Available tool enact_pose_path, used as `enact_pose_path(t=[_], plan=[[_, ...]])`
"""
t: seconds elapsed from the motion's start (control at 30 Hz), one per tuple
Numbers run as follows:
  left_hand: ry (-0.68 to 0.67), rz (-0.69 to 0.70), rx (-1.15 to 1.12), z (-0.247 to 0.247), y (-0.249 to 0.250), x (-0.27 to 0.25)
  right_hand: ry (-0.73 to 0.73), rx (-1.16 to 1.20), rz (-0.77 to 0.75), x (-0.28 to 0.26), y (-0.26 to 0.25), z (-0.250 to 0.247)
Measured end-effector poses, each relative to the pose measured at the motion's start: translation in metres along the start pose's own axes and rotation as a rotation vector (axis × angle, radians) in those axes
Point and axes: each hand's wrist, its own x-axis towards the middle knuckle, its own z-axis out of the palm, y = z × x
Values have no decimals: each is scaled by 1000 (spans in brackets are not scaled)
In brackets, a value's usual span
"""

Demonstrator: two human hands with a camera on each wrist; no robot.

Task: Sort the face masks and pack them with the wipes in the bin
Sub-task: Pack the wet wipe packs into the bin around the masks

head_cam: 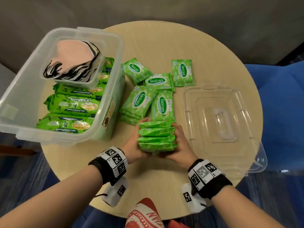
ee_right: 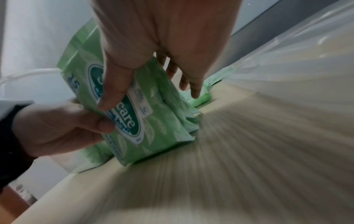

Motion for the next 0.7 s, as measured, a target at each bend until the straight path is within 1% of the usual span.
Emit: enact_pose_path(t=[0.07,0.13,0.2,0.23,0.27,0.3,0.33,0.37,0.4,0.43,0.47,0.5,0.53,0.57,0.63,0.7], plan=[[5,18,23,-2,-3,-3,-57,-13,10,-2,7,3],[-4,3,39,-2,-5,-3,-114,11,61,-3,8,7],[-8,-2,70,-1,-8,-1,-158,-58,116,-2,6,9],[-13,-8,69,0,-10,0,-200,-87,150,-2,4,9],[-20,-20,55,0,-10,1,-247,-165,161,-2,2,9],[-29,-24,42,-1,-12,1,-254,-28,271,2,-3,13],[-45,-38,35,-1,-13,2,-229,103,362,7,-9,14],[-60,-52,25,-1,-17,2,-191,216,404,7,-12,12],[-65,-73,25,0,-18,3,-157,243,431,10,-16,13],[-51,-71,38,-1,-23,3,-122,209,462,11,-22,13],[-42,-67,61,-2,-23,4,-104,126,480,14,-23,12],[-36,-54,71,-4,-25,5,-106,70,480,15,-29,13],[-33,-62,91,-5,-22,4,-114,-28,373,11,-28,12],[-23,-63,101,-6,-22,4,-96,-81,312,10,-26,8],[-14,-76,95,-10,-16,0,-101,-86,249,7,-21,6],[1,-81,101,-12,-10,-7,-64,-111,202,3,-30,3]])
